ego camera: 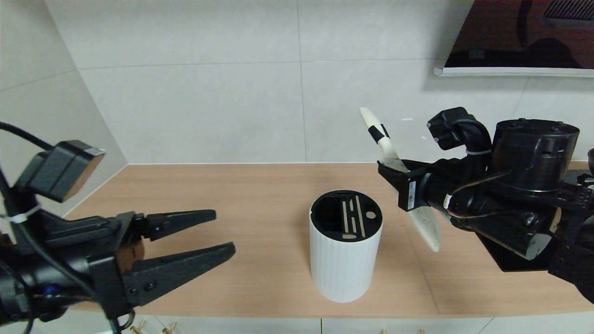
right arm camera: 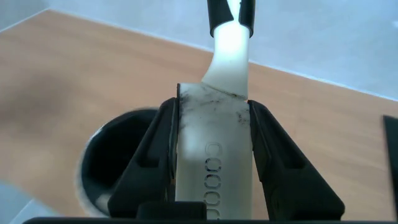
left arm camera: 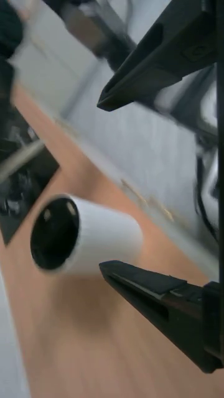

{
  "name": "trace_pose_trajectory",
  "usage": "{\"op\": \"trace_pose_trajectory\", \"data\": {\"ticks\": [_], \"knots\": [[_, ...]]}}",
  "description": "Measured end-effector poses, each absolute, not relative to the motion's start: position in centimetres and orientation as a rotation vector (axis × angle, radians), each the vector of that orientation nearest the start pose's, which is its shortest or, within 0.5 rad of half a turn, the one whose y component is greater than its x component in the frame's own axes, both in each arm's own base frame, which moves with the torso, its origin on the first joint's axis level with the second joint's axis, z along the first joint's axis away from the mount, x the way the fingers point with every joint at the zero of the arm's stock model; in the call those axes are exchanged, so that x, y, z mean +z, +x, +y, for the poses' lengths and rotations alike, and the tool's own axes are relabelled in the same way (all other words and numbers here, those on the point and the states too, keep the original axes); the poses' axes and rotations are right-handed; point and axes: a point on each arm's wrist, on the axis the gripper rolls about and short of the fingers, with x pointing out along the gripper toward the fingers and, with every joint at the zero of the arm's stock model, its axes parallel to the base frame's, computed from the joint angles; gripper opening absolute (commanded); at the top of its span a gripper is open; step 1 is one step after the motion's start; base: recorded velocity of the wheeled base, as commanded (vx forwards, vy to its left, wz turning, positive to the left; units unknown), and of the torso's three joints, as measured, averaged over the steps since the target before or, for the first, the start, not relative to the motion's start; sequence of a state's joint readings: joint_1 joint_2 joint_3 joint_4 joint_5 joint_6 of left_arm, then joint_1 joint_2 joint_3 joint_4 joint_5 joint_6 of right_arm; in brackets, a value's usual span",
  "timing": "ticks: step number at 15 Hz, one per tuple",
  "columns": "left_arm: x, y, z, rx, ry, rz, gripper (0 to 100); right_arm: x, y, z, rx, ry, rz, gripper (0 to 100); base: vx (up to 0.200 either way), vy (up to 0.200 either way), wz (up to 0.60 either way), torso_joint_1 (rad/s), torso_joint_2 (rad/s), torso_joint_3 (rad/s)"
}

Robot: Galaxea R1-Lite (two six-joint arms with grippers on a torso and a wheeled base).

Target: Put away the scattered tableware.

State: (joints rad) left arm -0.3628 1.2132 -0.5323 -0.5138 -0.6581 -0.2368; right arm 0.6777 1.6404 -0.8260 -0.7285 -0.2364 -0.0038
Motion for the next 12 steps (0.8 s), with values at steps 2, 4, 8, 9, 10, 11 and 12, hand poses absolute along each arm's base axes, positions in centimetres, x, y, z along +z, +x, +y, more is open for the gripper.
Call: {"op": "trace_pose_trajectory", "data": {"ticks": [2, 4, 8, 9, 10, 11, 12], "knots": [[20.9, 17.1, -9.0, -1.035, -0.352, 0.324, 100, 21.5, 22.4, 19.3, 0.477, -0.042, 0.077, 0, 0.000, 0.000, 0.00, 0.000, 0.00, 0.000], [20.7, 18.1, -10.8, -1.067, -0.457, 0.317, 100, 21.3, 21.0, 20.9, 0.530, -0.024, 0.092, 0, 0.000, 0.000, 0.00, 0.000, 0.00, 0.000], [20.0, 20.2, -13.7, -1.017, -0.623, 0.192, 100, 20.8, 19.4, 23.0, 0.613, 0.017, 0.123, 0, 0.000, 0.000, 0.00, 0.000, 0.00, 0.000], [19.8, 20.7, -14.4, -1.005, -0.666, 0.148, 100, 20.7, 19.1, 23.5, 0.632, 0.024, 0.128, 0, 0.000, 0.000, 0.00, 0.000, 0.00, 0.000], [19.2, 21.1, -15.0, -0.997, -0.691, 0.144, 100, 20.7, 18.8, 23.8, 0.645, 0.036, 0.129, 0, 0.000, 0.000, 0.00, 0.000, 0.00, 0.000], [18.5, 21.3, -15.5, -0.994, -0.699, 0.171, 100, 20.6, 18.6, 24.1, 0.655, 0.046, 0.133, 0, 0.000, 0.000, 0.00, 0.000, 0.00, 0.000], [17.9, 21.5, -15.9, -0.993, -0.699, 0.195, 100, 20.6, 18.4, 24.3, 0.665, 0.048, 0.135, 0, 0.000, 0.000, 0.00, 0.000, 0.00, 0.000]]}}
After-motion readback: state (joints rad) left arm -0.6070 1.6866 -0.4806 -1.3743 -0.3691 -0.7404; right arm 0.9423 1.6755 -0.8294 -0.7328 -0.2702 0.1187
